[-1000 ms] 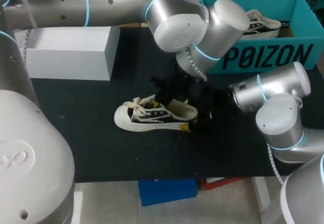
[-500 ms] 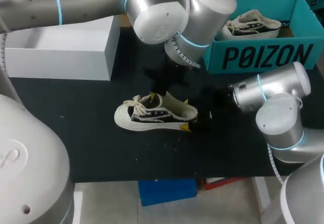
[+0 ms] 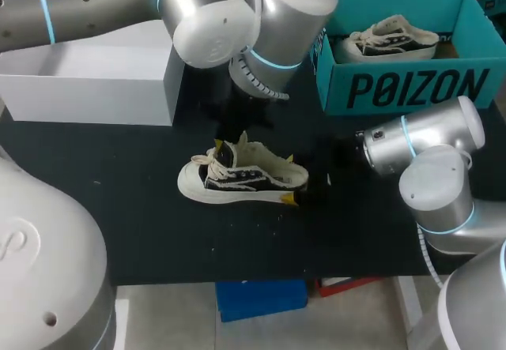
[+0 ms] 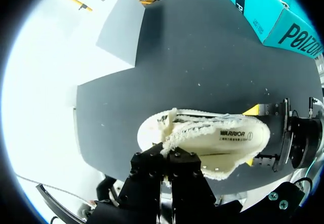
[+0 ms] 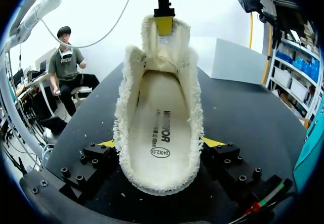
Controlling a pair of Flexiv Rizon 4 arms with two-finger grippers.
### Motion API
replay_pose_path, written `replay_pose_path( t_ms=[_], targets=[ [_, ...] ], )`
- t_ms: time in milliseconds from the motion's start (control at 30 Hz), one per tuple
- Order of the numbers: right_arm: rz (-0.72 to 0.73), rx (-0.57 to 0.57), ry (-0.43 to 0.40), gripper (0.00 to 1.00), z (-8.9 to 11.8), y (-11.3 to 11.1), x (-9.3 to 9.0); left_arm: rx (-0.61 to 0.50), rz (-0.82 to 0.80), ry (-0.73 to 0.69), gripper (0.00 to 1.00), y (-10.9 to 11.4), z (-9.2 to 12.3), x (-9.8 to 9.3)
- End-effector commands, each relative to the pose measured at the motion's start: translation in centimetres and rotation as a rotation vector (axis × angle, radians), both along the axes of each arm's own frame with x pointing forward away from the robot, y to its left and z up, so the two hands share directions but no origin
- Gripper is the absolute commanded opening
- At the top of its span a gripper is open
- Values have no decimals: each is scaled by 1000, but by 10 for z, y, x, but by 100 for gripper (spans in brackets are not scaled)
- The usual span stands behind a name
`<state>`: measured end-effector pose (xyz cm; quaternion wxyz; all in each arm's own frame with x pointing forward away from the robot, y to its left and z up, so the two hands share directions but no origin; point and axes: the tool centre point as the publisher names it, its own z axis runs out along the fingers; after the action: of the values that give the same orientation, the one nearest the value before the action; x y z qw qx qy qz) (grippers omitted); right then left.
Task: Take the shoe out of the shoebox, open the shoe tongue, remove and reinsert the insole, then place the shoe into the shoebox
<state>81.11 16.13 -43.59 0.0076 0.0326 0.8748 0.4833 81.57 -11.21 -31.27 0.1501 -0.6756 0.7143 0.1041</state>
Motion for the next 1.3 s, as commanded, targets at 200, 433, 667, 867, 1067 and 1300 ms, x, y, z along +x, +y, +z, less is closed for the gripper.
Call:
replay_pose_path(
  t_ms=[200,433,667,867,1067,1300],
  targets=[
    [0,-2,2,0,-1,1,0,-22,39,1,93,28,-1,-10],
    [0,-2,2,0,-1,1,0,-22,78,-29,100,46,9,-16],
    [0,-2,2,0,-1,1,0,-7,98,-51,100,58,15,-23],
    [0,-2,2,0,-1,1,0,19,120,-32,72,67,8,-27],
    [0,-2,2,0,-1,1,0,53,128,-6,46,67,-5,-27],
    [0,-2,2,0,-1,1,0,65,123,-12,42,65,-5,-26]
  ],
)
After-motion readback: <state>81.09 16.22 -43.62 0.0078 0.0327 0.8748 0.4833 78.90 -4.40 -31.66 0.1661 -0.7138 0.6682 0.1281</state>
